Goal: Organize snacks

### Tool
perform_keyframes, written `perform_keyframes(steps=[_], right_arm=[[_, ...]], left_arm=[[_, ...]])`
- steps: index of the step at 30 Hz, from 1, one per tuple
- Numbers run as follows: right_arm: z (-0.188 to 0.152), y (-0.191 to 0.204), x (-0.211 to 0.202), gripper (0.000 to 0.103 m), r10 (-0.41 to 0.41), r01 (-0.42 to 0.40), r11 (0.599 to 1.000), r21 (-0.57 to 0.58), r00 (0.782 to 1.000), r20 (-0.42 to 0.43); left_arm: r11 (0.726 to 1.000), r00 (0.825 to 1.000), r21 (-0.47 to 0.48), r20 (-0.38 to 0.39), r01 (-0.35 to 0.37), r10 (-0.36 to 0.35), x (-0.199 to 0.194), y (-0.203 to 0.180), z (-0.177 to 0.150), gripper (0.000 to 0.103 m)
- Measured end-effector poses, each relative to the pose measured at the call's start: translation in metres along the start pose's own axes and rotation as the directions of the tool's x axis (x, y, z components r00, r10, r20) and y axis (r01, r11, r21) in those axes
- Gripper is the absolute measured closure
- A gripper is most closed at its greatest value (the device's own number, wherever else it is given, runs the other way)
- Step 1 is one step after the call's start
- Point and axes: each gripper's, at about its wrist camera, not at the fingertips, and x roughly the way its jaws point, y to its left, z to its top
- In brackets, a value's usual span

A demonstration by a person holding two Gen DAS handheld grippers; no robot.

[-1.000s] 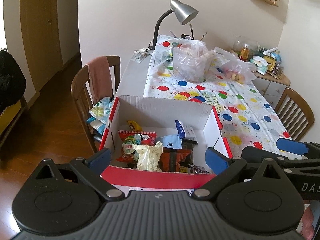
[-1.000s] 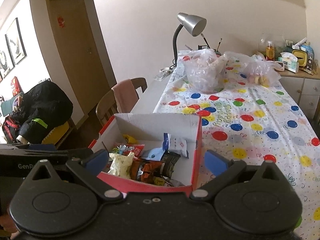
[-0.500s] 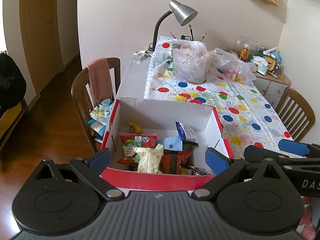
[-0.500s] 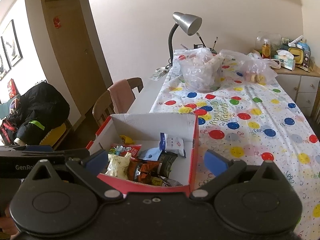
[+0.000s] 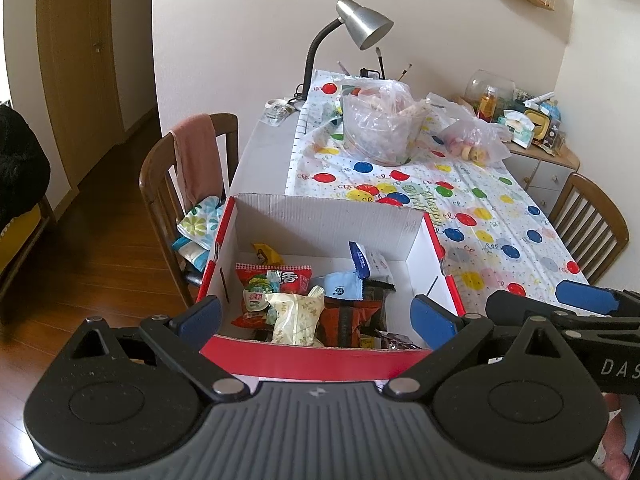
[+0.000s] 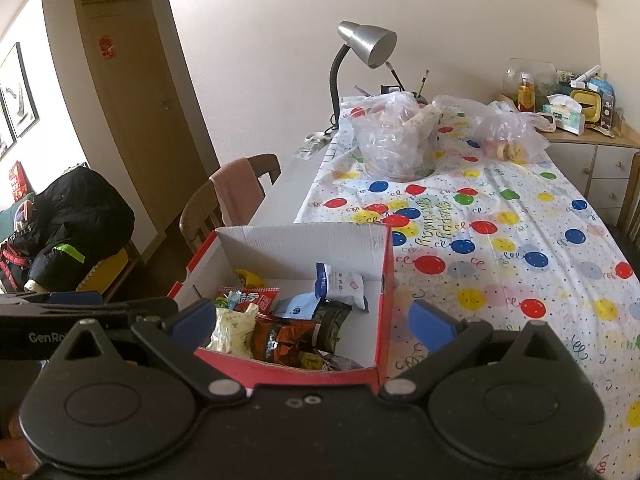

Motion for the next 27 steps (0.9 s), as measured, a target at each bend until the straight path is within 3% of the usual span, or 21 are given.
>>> perform_keyframes(steps=[27], right_arm=[[-0.0042,-0.0015,-0.0011,0.000,-0.014,0.014,0.999,0.031,1.000,0.006]], left_arm=[[1.000,1.000,0.013,-0.017,0.011,-0.011,0.0052,-0.0039,-0.0064,0.002]])
